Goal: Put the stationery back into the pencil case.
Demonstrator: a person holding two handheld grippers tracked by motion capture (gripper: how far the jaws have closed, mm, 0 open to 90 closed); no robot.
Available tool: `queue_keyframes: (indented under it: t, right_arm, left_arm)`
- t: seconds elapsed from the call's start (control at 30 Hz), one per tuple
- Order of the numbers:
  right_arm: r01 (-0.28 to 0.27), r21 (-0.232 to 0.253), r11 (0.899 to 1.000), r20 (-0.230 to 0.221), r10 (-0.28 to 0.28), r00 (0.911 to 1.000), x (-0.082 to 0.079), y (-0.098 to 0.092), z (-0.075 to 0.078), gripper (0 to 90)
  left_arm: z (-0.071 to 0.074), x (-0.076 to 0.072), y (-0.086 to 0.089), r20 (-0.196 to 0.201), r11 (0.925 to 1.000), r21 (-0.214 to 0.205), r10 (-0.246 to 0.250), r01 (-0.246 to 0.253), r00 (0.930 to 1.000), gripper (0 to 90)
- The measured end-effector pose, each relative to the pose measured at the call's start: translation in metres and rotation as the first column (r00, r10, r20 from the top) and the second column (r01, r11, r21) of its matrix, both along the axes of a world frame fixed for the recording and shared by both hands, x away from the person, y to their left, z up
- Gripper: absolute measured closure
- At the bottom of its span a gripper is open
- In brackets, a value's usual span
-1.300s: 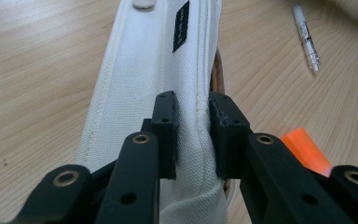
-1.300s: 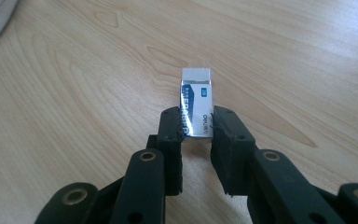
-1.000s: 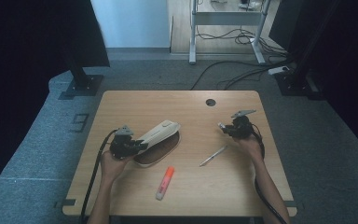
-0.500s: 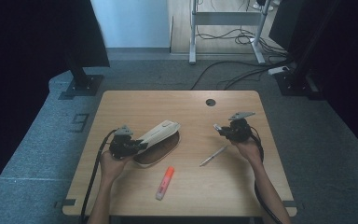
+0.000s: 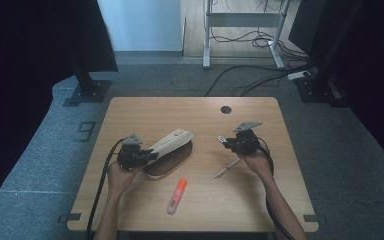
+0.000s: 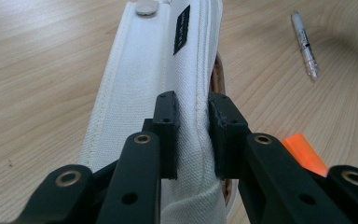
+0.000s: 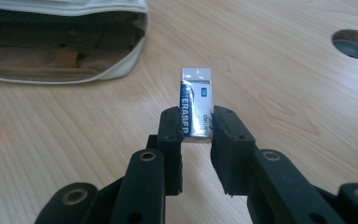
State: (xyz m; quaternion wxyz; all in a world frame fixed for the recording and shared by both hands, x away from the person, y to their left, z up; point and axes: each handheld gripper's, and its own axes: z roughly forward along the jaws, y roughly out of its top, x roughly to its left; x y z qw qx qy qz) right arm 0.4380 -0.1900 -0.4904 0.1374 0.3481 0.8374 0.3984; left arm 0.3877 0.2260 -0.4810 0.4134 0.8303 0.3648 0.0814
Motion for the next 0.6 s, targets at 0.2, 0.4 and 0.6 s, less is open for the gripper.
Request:
queue_keyframes:
  t: [0.2,0.4,0.6]
  right_arm:
    - [-0.027,0.002,1.000,-0.008,0.027,0.9996,0.000,0.014,-0.003,71.9]
    - [-0.050,0.003,0.999,-0.012,0.050,0.9987,0.000,0.029,-0.004,71.8]
    - [-0.074,0.003,0.997,-0.014,0.074,0.9971,0.001,0.043,-0.006,71.9]
  left_arm:
    - [0.001,0.000,0.000,0.001,1.0000,-0.006,0.000,0.000,1.0000,74.3]
    - [0.000,0.000,0.000,0.000,1.0000,-0.005,0.000,0.000,1.0000,74.4]
    - [0.000,-0.001,-0.001,0.006,1.0000,0.004,-0.001,0.001,1.0000,74.5]
